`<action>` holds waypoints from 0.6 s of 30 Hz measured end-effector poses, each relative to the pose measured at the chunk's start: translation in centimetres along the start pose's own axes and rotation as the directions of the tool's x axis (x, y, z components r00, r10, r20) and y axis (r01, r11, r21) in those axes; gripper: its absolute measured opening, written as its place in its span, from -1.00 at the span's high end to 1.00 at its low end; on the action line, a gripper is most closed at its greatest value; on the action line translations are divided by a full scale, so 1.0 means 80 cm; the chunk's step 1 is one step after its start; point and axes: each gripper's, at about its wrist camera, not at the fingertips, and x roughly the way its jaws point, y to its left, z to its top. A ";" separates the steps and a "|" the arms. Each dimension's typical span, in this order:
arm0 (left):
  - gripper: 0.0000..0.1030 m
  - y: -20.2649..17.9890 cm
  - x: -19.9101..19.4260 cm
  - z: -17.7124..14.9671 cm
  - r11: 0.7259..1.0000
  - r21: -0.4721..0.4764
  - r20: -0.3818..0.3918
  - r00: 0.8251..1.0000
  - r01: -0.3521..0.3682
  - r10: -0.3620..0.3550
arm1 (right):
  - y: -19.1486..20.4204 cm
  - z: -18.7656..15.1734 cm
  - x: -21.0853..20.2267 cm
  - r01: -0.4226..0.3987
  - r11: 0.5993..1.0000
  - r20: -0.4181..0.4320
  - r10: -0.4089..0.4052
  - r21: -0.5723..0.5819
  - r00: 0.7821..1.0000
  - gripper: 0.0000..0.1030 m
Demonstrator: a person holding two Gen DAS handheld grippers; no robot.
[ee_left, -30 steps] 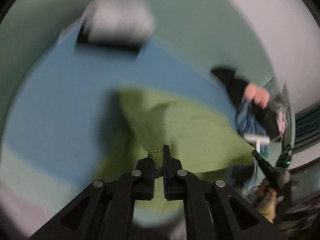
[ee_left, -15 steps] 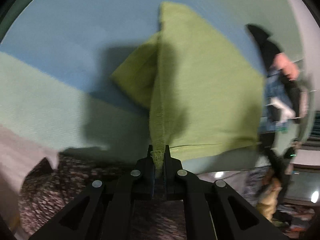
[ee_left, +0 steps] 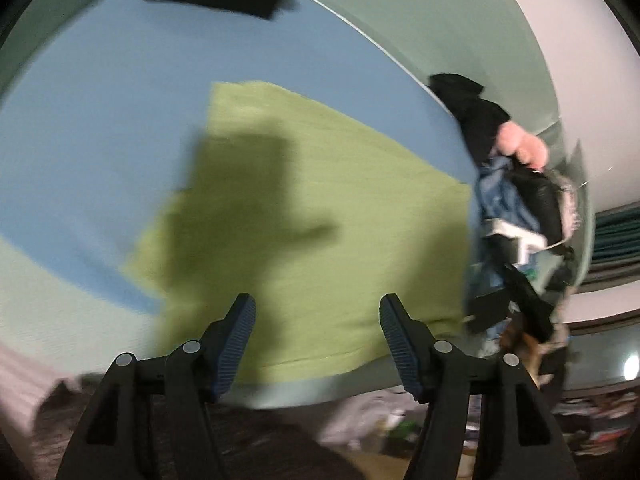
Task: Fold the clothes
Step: 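Open both grippers and release the folded shirt on the bed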
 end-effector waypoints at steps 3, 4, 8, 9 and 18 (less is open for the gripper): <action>-0.27 -0.030 0.024 0.017 0.997 0.024 -0.019 0.997 0.077 -0.076 | 0.002 0.033 0.034 -0.001 1.000 -0.015 0.001 -0.007 1.000 -0.12; -0.27 -0.044 0.033 0.020 0.995 0.049 -0.024 0.996 0.088 -0.087 | 0.003 0.043 0.044 -0.002 1.000 -0.027 0.001 -0.011 1.000 -0.12; -0.27 -0.136 0.075 -0.006 0.925 0.380 -0.010 1.000 0.006 -0.002 | 0.008 0.080 0.083 -0.019 0.999 -0.094 0.015 -0.039 0.995 -0.13; -0.27 -0.161 0.083 -0.023 0.874 0.485 0.007 1.000 -0.021 0.021 | 0.011 0.088 0.091 -0.026 0.998 -0.117 0.019 -0.054 0.993 -0.13; -0.27 -0.292 0.174 -0.201 0.373 0.886 0.248 0.961 -0.276 0.123 | 0.025 0.093 0.151 0.034 0.983 -0.264 -0.082 -0.182 0.961 -0.17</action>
